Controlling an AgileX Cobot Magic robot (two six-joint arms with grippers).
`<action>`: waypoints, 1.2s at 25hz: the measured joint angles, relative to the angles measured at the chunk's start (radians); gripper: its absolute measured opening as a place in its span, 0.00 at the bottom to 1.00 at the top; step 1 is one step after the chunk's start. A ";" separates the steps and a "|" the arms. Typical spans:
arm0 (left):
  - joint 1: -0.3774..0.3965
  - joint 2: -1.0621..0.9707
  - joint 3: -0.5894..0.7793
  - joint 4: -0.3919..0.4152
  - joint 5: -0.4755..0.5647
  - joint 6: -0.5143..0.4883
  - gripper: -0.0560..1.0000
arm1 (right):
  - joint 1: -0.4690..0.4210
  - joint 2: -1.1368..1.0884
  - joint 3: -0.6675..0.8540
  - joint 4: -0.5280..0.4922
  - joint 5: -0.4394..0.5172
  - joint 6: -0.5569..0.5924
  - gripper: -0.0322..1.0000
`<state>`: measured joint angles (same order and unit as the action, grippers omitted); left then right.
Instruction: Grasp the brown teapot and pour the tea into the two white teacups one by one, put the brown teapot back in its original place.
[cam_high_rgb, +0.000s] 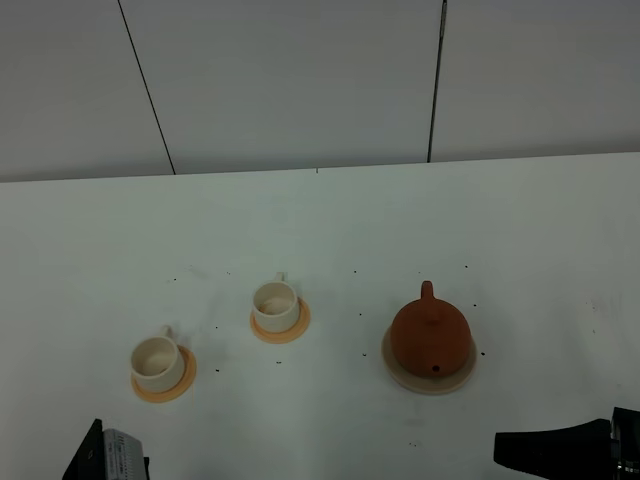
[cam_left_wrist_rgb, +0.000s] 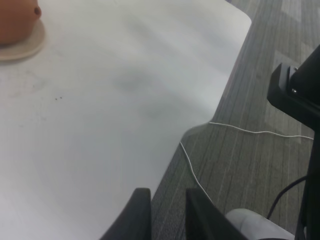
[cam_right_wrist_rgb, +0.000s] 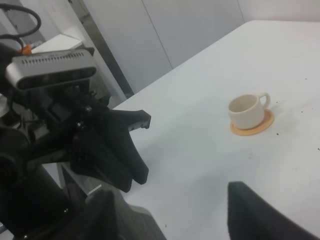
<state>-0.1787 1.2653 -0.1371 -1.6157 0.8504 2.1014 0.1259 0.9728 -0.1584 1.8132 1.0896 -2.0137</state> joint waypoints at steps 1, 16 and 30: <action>0.000 0.000 0.000 0.000 0.000 0.000 0.28 | 0.000 0.000 0.000 0.000 0.000 0.000 0.49; 0.000 0.000 0.000 -0.006 -0.001 0.001 0.28 | 0.000 0.000 0.000 0.000 0.001 0.000 0.49; 0.000 -0.215 -0.175 -0.104 0.083 -0.110 0.25 | 0.000 0.000 0.000 0.000 0.028 0.001 0.49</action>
<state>-0.1787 1.0506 -0.3122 -1.7193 0.9336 1.9913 0.1259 0.9728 -0.1584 1.8132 1.1175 -2.0131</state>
